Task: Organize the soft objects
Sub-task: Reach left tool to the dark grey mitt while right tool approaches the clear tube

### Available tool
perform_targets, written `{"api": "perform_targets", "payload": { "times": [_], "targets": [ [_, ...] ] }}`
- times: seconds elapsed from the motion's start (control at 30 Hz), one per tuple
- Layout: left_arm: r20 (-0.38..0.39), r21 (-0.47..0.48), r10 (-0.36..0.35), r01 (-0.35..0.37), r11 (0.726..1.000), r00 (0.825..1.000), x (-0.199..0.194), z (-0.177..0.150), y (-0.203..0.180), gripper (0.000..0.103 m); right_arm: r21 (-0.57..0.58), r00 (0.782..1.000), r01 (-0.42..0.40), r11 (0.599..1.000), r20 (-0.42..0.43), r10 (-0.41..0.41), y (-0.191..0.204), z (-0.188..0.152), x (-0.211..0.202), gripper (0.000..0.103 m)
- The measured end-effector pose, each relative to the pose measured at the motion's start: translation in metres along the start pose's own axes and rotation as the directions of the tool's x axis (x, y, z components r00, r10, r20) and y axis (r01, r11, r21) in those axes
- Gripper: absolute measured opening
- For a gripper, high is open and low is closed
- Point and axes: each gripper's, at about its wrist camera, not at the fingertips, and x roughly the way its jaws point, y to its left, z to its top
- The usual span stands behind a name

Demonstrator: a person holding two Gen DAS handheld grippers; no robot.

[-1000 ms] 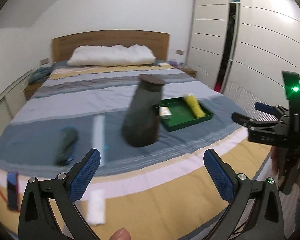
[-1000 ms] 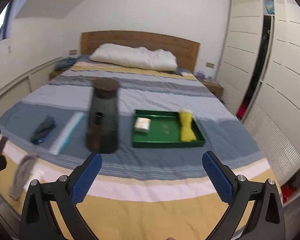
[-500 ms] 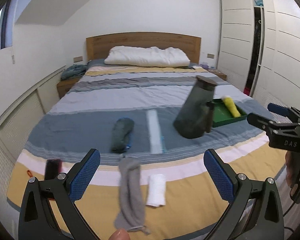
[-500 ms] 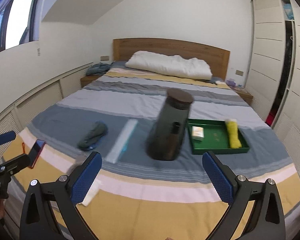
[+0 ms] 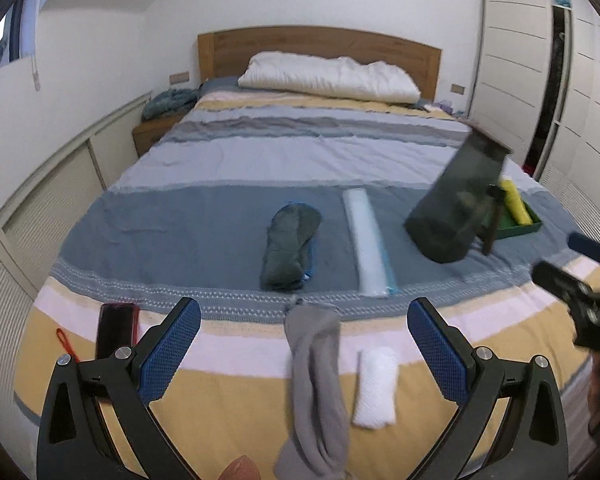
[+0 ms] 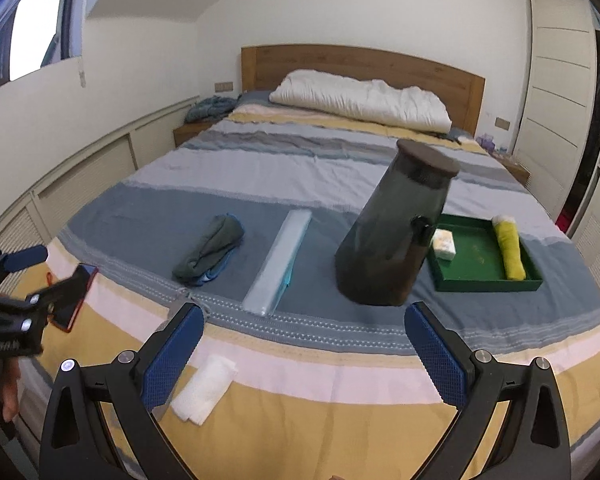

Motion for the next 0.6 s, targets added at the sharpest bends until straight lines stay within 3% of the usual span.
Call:
{"api": "perform_targets", "payload": {
  "times": [0.13, 0.27, 0.5, 0.6],
  "targets": [
    [-0.03, -0.014, 0.035, -0.035, 0.999, 0.999, 0.049, 0.018, 0.012, 0.102, -0.001, 0.999, 0.023, 1.0, -0.03, -0.023, 0.009, 0.013, 0.042, 0.103],
    [-0.082, 0.038, 0.05, -0.047, 0.998, 0.995, 0.109, 0.032, 0.012, 0.102, 0.001, 0.997, 0.043, 0.999, -0.069, -0.043, 0.016, 0.023, 0.086, 0.103],
    [-0.234, 0.061, -0.015, 0.03, 0.998, 0.972, 0.215, 0.046, 0.011, 0.102, -0.059, 0.988, 0.086, 0.995, -0.124, -0.093, 0.032, 0.031, 0.154, 0.102],
    [-0.276, 0.075, 0.004, 0.018, 0.997, 0.961, 0.247, 0.05, 0.008, 0.102, -0.072, 0.986, 0.086, 0.994, -0.138, -0.095, 0.034, 0.034, 0.178, 0.102]
  ]
}}
